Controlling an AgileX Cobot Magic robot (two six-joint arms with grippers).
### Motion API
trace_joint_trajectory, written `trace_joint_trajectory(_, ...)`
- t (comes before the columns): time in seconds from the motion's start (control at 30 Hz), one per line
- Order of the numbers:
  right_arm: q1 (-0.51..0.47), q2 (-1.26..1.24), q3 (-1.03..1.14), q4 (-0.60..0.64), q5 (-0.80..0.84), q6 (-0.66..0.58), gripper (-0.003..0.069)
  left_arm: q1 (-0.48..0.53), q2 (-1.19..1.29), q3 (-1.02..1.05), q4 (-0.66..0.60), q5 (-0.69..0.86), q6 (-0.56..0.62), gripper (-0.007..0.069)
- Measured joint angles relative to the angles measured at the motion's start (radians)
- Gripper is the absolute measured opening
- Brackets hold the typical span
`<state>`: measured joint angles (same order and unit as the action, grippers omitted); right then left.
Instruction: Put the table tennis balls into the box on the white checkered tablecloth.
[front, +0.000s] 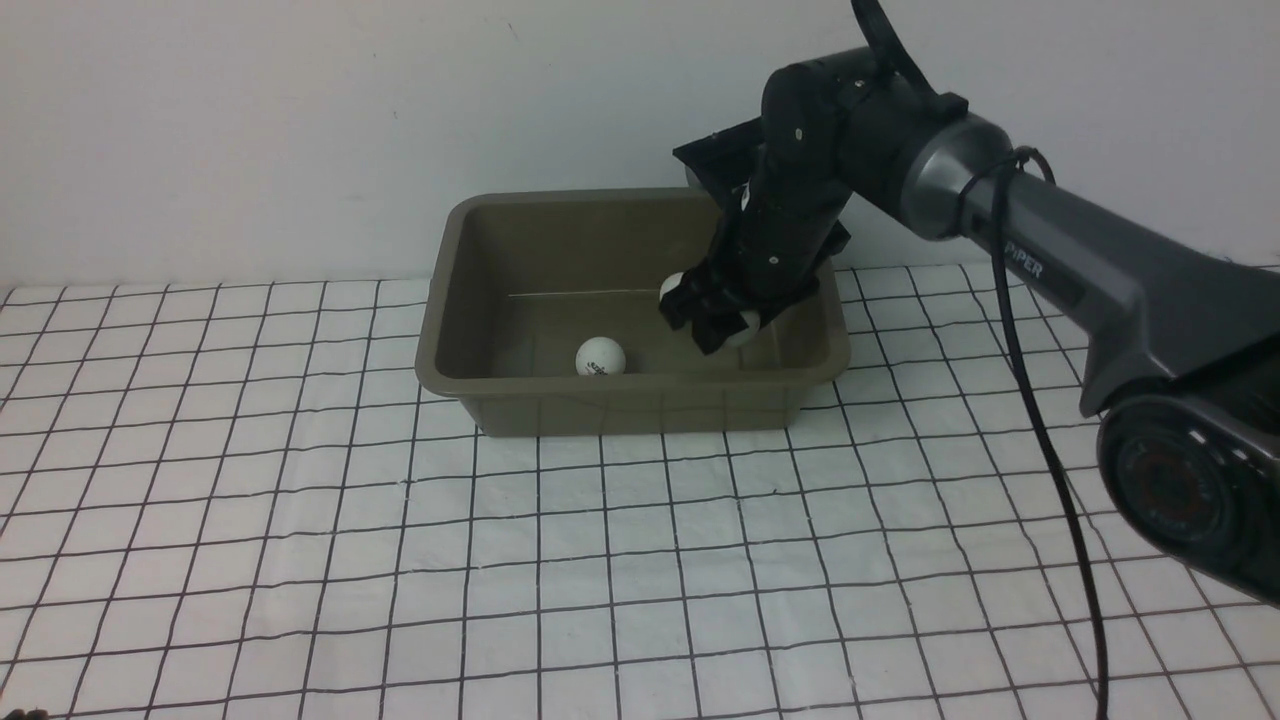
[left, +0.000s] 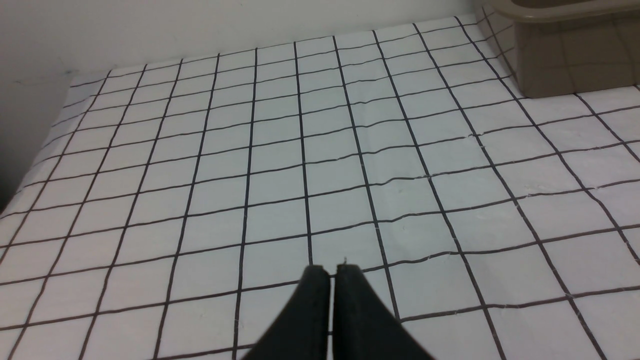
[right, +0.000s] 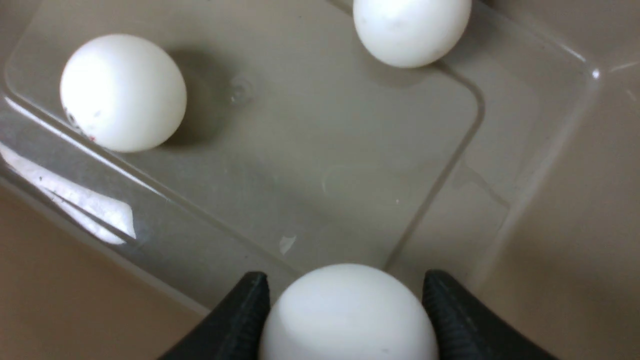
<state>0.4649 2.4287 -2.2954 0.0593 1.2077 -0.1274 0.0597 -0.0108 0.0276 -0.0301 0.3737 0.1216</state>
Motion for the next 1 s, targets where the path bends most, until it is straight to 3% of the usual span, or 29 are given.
trace_joint_trajectory(0.27,0.000,0.000,0.000,-0.005,-0.016,0.000,0.0449,0.000,0.000,0.000,0.000,0.000,0.000,-0.0004)
trace_joint_trajectory(0.53,0.000,0.000,-0.006,-0.004,-0.024,0.000,0.0451,0.000,0.000,0.000,0.000,0.000,0.000,-0.0004)
trace_joint_trajectory(0.67,0.000,0.001,-0.066,0.003,-0.021,0.000,0.0357,0.000,0.000,0.000,0.000,0.000,0.000,-0.0004)
trace_joint_trajectory(0.9,0.000,-0.033,-0.198,0.011,0.021,0.000,0.0055,0.000,0.000,0.000,0.000,0.000,0.000,-0.0004)
trace_joint_trajectory(1.0,0.000,-0.074,-0.220,-0.059,0.044,0.000,0.0000,0.000,0.000,0.000,0.000,0.000,0.000,-0.0004)
